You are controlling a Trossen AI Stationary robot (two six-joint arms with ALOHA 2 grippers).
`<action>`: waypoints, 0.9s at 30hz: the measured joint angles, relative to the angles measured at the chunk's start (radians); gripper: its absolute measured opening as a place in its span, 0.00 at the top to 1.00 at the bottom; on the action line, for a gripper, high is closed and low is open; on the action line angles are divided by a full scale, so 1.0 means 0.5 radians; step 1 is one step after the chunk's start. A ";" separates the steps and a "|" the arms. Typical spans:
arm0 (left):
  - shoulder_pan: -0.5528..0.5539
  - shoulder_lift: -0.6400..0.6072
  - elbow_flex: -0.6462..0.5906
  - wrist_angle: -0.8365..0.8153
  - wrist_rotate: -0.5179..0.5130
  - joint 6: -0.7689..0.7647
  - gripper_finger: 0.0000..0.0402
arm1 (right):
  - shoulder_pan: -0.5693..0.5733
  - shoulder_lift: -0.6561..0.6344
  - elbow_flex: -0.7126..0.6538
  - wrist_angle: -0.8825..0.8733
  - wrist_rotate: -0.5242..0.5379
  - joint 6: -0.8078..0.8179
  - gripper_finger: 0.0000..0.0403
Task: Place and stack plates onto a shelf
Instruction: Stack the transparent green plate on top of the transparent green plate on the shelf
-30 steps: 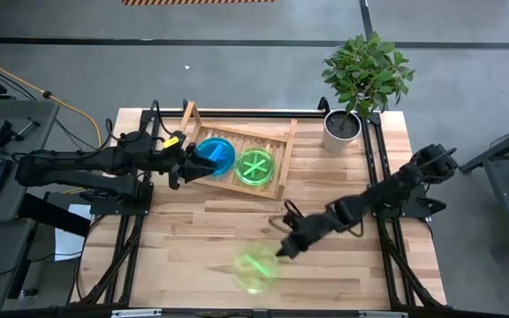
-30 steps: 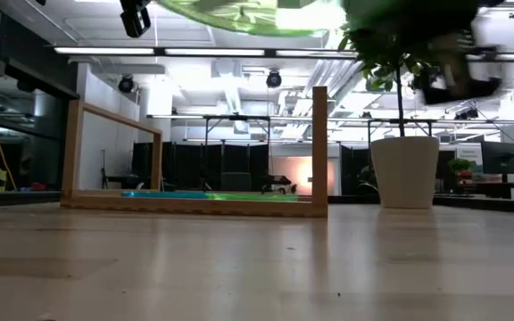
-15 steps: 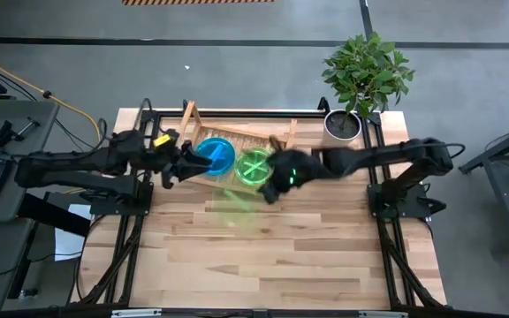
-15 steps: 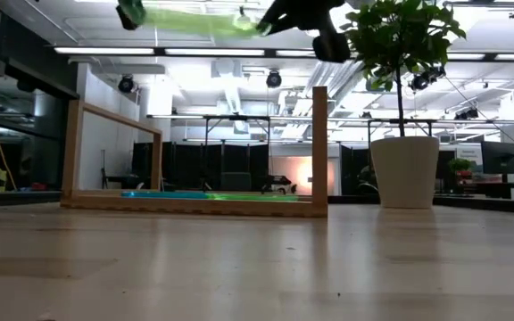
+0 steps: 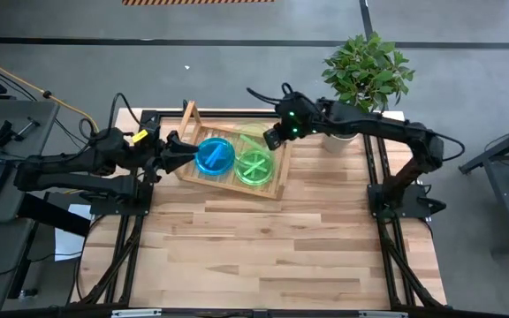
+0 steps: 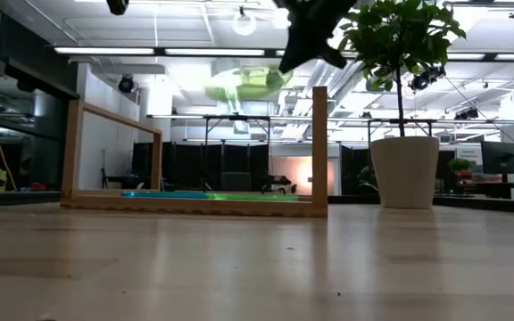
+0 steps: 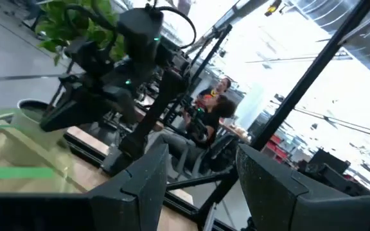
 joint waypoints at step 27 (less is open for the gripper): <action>0.000 0.005 0.000 -0.003 -0.097 -0.001 0.57 | -0.067 0.971 0.860 -0.648 0.195 -0.752 1.00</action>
